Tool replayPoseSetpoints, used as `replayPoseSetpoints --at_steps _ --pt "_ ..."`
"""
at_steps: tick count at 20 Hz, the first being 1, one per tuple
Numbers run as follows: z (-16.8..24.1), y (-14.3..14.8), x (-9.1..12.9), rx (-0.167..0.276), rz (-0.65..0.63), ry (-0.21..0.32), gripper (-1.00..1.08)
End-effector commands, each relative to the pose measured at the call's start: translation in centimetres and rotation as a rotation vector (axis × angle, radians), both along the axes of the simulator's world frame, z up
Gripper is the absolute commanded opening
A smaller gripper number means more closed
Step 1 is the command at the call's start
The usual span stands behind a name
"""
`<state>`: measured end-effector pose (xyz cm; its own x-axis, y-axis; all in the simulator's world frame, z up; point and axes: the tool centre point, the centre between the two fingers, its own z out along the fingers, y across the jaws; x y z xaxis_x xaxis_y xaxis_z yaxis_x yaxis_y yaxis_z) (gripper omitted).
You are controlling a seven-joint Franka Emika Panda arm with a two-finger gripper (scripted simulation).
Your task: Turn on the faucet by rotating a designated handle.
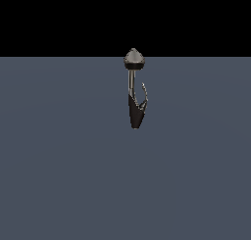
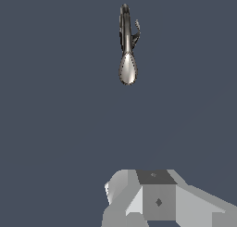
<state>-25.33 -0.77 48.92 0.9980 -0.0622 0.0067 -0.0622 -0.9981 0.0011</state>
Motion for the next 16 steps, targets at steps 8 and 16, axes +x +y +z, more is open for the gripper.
replayPoseSetpoints --at_steps 8,16 --pt "0.57 -0.68 0.69 0.033 -0.044 -0.014 -1.0" --pt "0.63 -0.76 0.96 0.041 -0.055 -0.014 -1.0"
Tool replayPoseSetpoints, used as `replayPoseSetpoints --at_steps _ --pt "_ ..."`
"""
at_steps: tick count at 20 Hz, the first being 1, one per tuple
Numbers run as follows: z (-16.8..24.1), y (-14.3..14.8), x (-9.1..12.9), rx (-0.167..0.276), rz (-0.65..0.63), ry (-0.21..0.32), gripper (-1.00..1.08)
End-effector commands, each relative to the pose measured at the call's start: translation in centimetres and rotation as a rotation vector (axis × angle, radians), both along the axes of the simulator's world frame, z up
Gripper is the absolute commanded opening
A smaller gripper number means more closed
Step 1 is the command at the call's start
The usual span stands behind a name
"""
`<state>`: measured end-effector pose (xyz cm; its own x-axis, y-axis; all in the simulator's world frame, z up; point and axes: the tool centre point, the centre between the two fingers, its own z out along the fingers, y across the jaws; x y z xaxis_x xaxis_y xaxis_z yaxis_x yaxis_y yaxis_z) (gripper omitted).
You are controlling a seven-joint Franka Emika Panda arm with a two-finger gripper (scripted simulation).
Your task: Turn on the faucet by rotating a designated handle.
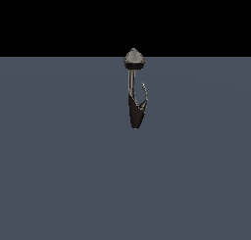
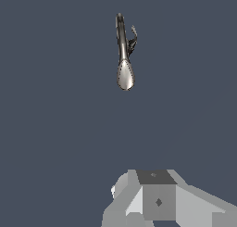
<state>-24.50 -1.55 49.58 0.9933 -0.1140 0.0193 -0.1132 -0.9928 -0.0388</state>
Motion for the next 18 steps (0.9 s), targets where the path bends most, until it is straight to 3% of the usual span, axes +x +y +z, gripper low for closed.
replayPoseSetpoints --at_steps 1,10,18 --pt "-0.1 0.0 0.3 0.006 -0.008 0.003 -1.0" --pt "-0.6 0.4 3.3 0.067 -0.095 0.033 -1.0" --pt "-2.1 0.6 8.4 0.163 -0.245 0.089 -1.0"
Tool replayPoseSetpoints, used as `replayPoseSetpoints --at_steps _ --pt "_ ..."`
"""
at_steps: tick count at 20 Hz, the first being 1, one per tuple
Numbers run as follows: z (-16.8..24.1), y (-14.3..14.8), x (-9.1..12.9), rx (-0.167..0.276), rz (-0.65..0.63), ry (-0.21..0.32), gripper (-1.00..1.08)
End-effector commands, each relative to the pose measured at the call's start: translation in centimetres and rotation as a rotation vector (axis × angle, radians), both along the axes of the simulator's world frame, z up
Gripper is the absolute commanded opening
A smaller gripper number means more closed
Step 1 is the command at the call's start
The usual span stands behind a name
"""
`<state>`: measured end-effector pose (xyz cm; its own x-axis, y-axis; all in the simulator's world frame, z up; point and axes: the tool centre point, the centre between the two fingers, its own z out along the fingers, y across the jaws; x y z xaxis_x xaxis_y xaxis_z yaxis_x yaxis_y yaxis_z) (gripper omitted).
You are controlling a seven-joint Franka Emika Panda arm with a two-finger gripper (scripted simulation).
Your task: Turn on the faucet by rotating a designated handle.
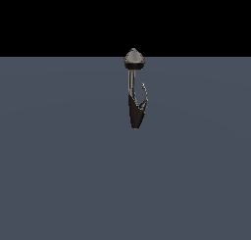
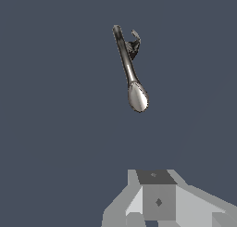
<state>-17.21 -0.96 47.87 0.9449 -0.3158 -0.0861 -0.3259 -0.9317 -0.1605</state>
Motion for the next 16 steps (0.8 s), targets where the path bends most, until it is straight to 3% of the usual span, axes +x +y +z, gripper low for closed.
replayPoseSetpoints --at_steps 1,16 --pt "-0.7 0.0 1.8 0.033 -0.054 0.021 -1.0" --pt "-7.0 -0.9 12.6 0.221 -0.401 0.171 -1.0"
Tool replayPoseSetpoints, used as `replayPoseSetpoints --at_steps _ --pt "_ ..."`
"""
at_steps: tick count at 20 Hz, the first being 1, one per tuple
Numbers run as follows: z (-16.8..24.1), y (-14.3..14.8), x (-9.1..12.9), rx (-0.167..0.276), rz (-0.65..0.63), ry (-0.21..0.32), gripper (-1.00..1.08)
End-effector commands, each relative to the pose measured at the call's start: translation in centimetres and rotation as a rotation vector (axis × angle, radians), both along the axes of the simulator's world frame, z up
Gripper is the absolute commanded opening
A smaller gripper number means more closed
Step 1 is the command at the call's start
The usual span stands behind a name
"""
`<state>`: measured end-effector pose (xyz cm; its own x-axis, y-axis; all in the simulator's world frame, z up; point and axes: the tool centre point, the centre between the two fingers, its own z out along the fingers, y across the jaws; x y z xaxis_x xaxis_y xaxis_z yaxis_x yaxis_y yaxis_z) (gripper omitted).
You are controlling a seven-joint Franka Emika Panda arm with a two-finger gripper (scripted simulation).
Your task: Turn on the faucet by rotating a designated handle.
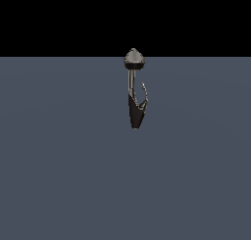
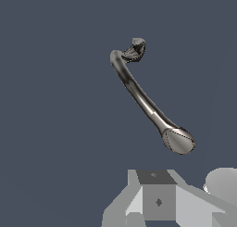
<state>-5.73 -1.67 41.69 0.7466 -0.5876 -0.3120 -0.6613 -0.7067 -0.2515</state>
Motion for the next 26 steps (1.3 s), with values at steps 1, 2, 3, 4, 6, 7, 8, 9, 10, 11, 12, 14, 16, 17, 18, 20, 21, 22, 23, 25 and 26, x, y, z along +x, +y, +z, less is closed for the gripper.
replayPoseSetpoints --at_steps 1,2,3,4,6,7,8,9,10,11,12,14,16,17,18,20,21,22,23,25,26 --pt "-1.4 -0.3 1.7 0.03 -0.061 0.029 -1.0" --pt "-2.0 -0.4 2.4 0.042 -0.085 0.04 -1.0" --pt "-2.6 -0.6 3.1 0.054 -0.109 0.052 -1.0" --pt "-3.2 -0.7 3.7 0.065 -0.134 0.064 -1.0" --pt "-4.4 -1.0 5.0 0.088 -0.182 0.089 -1.0" --pt "-5.1 -1.2 5.6 0.1 -0.207 0.101 -1.0" --pt "-5.8 -1.3 6.3 0.111 -0.231 0.114 -1.0" --pt "-6.5 -1.5 6.9 0.122 -0.256 0.127 -1.0" --pt "-7.2 -1.7 7.5 0.133 -0.281 0.14 -1.0" --pt "-7.9 -1.9 8.0 0.144 -0.306 0.153 -1.0" --pt "-8.7 -2.0 8.6 0.155 -0.331 0.167 -1.0" --pt "-10.2 -2.4 9.7 0.177 -0.381 0.194 -1.0" --pt "-11.9 -2.8 10.8 0.198 -0.431 0.222 -1.0" --pt "-12.7 -3.1 11.3 0.209 -0.456 0.236 -1.0" --pt "-13.5 -3.3 11.7 0.219 -0.481 0.25 -1.0" --pt "-15.3 -3.7 12.7 0.24 -0.532 0.279 -1.0" --pt "-16.1 -3.9 13.1 0.249 -0.556 0.293 -1.0" --pt "-16.9 -4.1 13.4 0.258 -0.578 0.306 -1.0" --pt "-17.6 -4.3 13.8 0.267 -0.6 0.318 -1.0" --pt "-19.1 -4.7 14.4 0.282 -0.639 0.341 -1.0" --pt "-19.7 -4.8 14.6 0.289 -0.656 0.352 -1.0"
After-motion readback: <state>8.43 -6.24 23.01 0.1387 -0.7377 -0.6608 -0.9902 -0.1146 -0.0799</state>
